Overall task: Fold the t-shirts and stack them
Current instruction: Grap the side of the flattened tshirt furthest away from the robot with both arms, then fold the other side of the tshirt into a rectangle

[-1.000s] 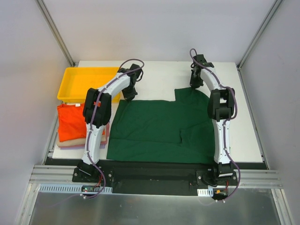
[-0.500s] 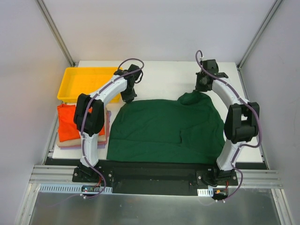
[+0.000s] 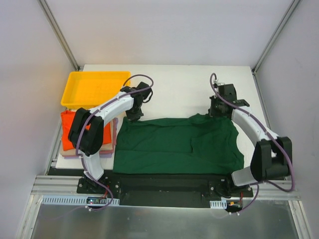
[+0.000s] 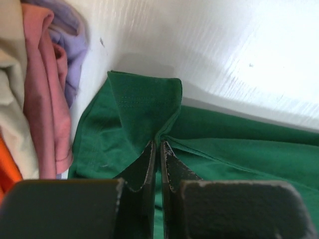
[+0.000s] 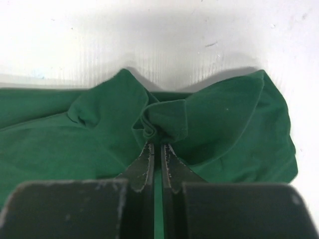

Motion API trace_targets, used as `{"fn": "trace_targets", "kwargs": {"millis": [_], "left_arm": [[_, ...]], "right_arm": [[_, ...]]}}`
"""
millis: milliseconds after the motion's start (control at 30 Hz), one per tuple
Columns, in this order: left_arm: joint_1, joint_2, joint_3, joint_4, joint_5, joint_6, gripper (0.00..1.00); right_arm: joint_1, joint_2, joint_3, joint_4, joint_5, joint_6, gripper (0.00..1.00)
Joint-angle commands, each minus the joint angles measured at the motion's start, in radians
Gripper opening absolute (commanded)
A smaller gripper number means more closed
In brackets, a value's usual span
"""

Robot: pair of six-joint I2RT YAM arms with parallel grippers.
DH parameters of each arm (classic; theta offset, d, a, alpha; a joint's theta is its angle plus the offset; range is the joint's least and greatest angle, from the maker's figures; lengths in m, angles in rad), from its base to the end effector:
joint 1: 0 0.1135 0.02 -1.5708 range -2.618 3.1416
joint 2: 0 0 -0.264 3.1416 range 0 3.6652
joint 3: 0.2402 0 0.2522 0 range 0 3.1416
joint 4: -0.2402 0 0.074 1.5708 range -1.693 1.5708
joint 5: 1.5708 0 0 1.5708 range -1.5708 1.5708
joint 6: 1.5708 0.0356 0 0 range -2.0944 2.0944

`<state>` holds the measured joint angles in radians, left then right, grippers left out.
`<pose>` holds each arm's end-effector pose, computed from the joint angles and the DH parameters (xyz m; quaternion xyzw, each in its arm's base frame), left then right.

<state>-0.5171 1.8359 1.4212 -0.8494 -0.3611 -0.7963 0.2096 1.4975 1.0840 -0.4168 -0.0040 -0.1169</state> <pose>0.3278 -0.1720 0.2222 -0.1624 0.9589 0.0488 0.2274 0.3159 0.0674 0.2524 -0.1522 0.9197 0.0186 0.3614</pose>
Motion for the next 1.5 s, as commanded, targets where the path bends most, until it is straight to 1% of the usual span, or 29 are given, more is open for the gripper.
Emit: {"fn": "trace_targets", "kwargs": {"millis": [0, 233, 400, 533, 700, 833, 900, 933, 1067, 1200, 1333, 1400, 1433, 1467], "left_arm": [[-0.03, -0.105, -0.065, -0.001, -0.064, -0.047, 0.0], [-0.05, -0.191, -0.156, 0.0, -0.082, -0.073, 0.0], [-0.069, -0.25, -0.2, 0.0, -0.085, -0.087, 0.0], [-0.101, -0.277, -0.241, 0.0, -0.081, -0.107, 0.0], [-0.144, -0.317, -0.298, -0.002, -0.082, -0.145, 0.0], [-0.147, -0.371, -0.358, -0.004, -0.085, -0.167, 0.0], [-0.147, -0.395, -0.384, -0.002, -0.078, -0.175, 0.0], [-0.152, -0.406, -0.396, -0.002, -0.075, -0.176, 0.0], [-0.159, -0.443, -0.424, -0.002, -0.056, -0.179, 0.0], [-0.176, -0.464, -0.456, -0.002, -0.047, -0.185, 0.08], [-0.204, -0.471, -0.485, -0.004, -0.024, -0.207, 0.09], [-0.218, -0.477, -0.511, -0.004, -0.01, -0.213, 0.08], [-0.221, -0.484, -0.533, -0.004, 0.002, -0.222, 0.1], [-0.221, -0.495, -0.551, -0.002, 0.016, -0.227, 0.15]], "right_arm": [[0.002, -0.176, -0.091, 0.023, 0.051, -0.001, 0.01], [0.002, -0.35, -0.2, -0.043, 0.055, 0.013, 0.01], [0.004, -0.469, -0.245, -0.106, 0.042, 0.043, 0.01], [0.004, -0.519, -0.268, -0.158, 0.026, 0.059, 0.02], [0.005, -0.589, -0.297, -0.234, 0.061, 0.095, 0.02], [0.005, -0.661, -0.322, -0.264, 0.058, 0.115, 0.02], [0.007, -0.69, -0.334, -0.274, 0.023, 0.115, 0.02], [0.007, -0.698, -0.338, -0.281, 0.013, 0.143, 0.03], [0.008, -0.714, -0.352, -0.316, 0.028, 0.148, 0.03], [0.007, -0.715, -0.383, -0.332, 0.056, 0.18, 0.04], [0.008, -0.73, -0.435, -0.333, 0.058, 0.258, 0.05], [0.008, -0.75, -0.461, -0.341, 0.062, 0.295, 0.08], [0.008, -0.763, -0.476, -0.347, 0.074, 0.318, 0.1], [0.007, -0.769, -0.484, -0.365, 0.091, 0.338, 0.11]]}}
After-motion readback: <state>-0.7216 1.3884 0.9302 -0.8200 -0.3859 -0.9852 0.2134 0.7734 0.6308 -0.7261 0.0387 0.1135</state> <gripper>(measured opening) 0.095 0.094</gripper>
